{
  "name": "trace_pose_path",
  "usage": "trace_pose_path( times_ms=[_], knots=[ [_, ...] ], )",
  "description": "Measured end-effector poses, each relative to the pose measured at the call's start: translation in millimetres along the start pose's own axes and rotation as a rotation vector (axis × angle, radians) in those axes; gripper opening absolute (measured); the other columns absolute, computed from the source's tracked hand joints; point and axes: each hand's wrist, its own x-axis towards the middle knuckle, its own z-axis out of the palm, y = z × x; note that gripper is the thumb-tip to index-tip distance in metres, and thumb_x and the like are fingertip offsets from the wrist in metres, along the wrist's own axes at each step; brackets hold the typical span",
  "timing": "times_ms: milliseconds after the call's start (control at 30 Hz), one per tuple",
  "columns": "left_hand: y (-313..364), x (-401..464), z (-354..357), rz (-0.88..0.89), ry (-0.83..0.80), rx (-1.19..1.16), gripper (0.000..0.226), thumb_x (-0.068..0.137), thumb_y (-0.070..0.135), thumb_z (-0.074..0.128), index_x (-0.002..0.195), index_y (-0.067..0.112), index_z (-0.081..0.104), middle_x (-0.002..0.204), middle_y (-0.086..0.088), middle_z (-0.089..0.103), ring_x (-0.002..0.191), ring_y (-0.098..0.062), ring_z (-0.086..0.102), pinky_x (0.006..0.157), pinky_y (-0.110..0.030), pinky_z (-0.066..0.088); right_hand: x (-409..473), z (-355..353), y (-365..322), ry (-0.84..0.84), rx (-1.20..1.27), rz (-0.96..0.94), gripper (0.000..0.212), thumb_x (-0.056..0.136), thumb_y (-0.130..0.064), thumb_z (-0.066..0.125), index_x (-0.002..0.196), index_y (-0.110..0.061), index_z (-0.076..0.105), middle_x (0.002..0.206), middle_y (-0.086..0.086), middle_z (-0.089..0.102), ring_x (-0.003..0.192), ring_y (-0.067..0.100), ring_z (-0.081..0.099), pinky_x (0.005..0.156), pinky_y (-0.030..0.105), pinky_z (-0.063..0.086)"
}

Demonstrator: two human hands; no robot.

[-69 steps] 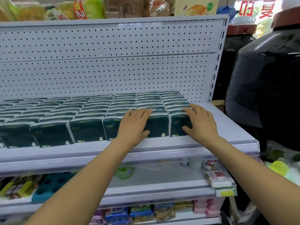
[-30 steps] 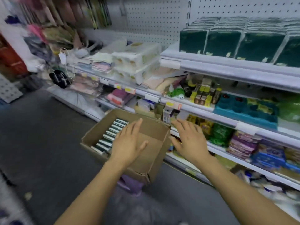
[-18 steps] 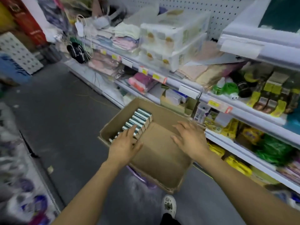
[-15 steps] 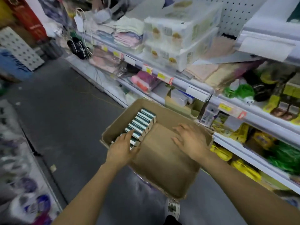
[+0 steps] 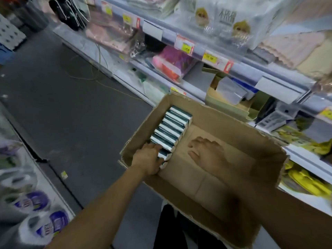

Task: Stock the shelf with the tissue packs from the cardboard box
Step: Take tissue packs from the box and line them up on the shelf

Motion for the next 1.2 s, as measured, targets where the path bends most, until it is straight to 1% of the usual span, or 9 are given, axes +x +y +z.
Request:
trace_pose_path(
  times_ms=[200, 400, 500, 667, 867, 933, 1033, 1133, 1200],
  knots=[
    [-30, 51, 36, 0.101, -0.028, 0.128, 0.048, 0.096, 0.03, 0.051, 0.143, 0.024, 0.042, 0.144, -0.002, 0.044, 0.133, -0.022, 0.038, 0.101, -0.038, 0.04, 40, 60, -12, -0.066, 0.077, 0.074, 0.028, 0.1, -0.036, 0.042, 0.123, -0.03, 0.057, 0.123, -0.006, 0.059, 0.106, 0.014, 0.057, 0.086, 0.03, 0.041],
    [-58, 78, 65, 0.126, -0.066, 0.138, 0.046, 0.094, 0.026, 0.053, 0.138, 0.019, 0.044, 0.144, -0.003, 0.041, 0.133, -0.026, 0.034, 0.093, -0.042, 0.049, 74, 106, -27, -0.066, 0.158, 0.088, 0.033, 0.1, -0.031, 0.043, 0.131, -0.025, 0.053, 0.125, -0.002, 0.059, 0.108, 0.017, 0.057, 0.082, 0.03, 0.045],
    [-65, 85, 73, 0.123, -0.079, 0.128, 0.048, 0.093, 0.028, 0.054, 0.139, 0.019, 0.043, 0.143, -0.003, 0.041, 0.131, -0.027, 0.033, 0.091, -0.041, 0.051, 85, 119, -33, -0.062, 0.065, 0.088, 0.035, 0.099, -0.031, 0.043, 0.132, -0.022, 0.049, 0.12, 0.001, 0.059, 0.103, 0.019, 0.058, 0.072, 0.031, 0.046],
    [-60, 93, 75, 0.068, -0.086, 0.113, 0.045, 0.094, 0.022, 0.053, 0.138, 0.019, 0.045, 0.141, -0.003, 0.044, 0.125, -0.03, 0.038, 0.09, -0.04, 0.05, 98, 128, -39, -0.04, -0.055, 0.156, 0.031, 0.095, -0.021, 0.046, 0.126, -0.02, 0.051, 0.109, 0.0, 0.062, 0.095, 0.02, 0.061, 0.06, 0.028, 0.031],
    [-56, 85, 60, 0.091, -0.078, 0.228, 0.034, 0.1, 0.027, 0.044, 0.133, 0.024, 0.051, 0.132, -0.002, 0.054, 0.121, -0.028, 0.042, 0.094, -0.04, 0.043, 74, 100, -31, 0.03, 0.144, 0.277, 0.033, 0.094, -0.031, 0.048, 0.126, -0.027, 0.051, 0.108, -0.002, 0.067, 0.094, 0.023, 0.064, 0.069, 0.028, 0.043],
    [-53, 76, 46, 0.136, -0.049, 0.221, 0.036, 0.098, 0.032, 0.045, 0.133, 0.024, 0.051, 0.13, 0.0, 0.056, 0.121, -0.026, 0.043, 0.097, -0.041, 0.04, 54, 82, -24, 0.048, 0.236, 0.317, 0.029, 0.092, -0.033, 0.051, 0.121, -0.029, 0.052, 0.099, -0.002, 0.068, 0.087, 0.022, 0.064, 0.067, 0.029, 0.044],
    [-41, 57, 21, 0.197, 0.018, 0.107, 0.032, 0.097, 0.035, 0.044, 0.123, 0.019, 0.056, 0.118, -0.004, 0.062, 0.109, -0.026, 0.054, 0.096, -0.039, 0.039, 19, 50, -17, 0.155, 0.375, 0.377, 0.019, 0.089, -0.033, 0.06, 0.107, -0.026, 0.055, 0.08, -0.005, 0.066, 0.072, 0.017, 0.062, 0.059, 0.031, 0.046],
    [-21, 36, -15, 0.175, 0.069, -0.22, 0.023, 0.097, 0.032, 0.046, 0.099, 0.01, 0.051, 0.088, -0.011, 0.061, 0.081, -0.032, 0.06, 0.069, -0.036, 0.046, -15, 12, -17, 0.299, 0.495, 0.419, 0.02, 0.087, -0.028, 0.064, 0.104, -0.027, 0.055, 0.072, -0.008, 0.062, 0.063, 0.008, 0.058, 0.058, 0.034, 0.049],
    [-5, 28, -40, 0.071, 0.072, -0.521, 0.022, 0.097, 0.03, 0.049, 0.098, 0.008, 0.048, 0.084, -0.013, 0.058, 0.076, -0.032, 0.057, 0.063, -0.036, 0.041, -35, -14, -20, 0.414, 0.508, 0.401, 0.022, 0.086, -0.023, 0.066, 0.104, -0.027, 0.055, 0.071, -0.009, 0.06, 0.064, 0.006, 0.058, 0.061, 0.036, 0.052]
  ],
)
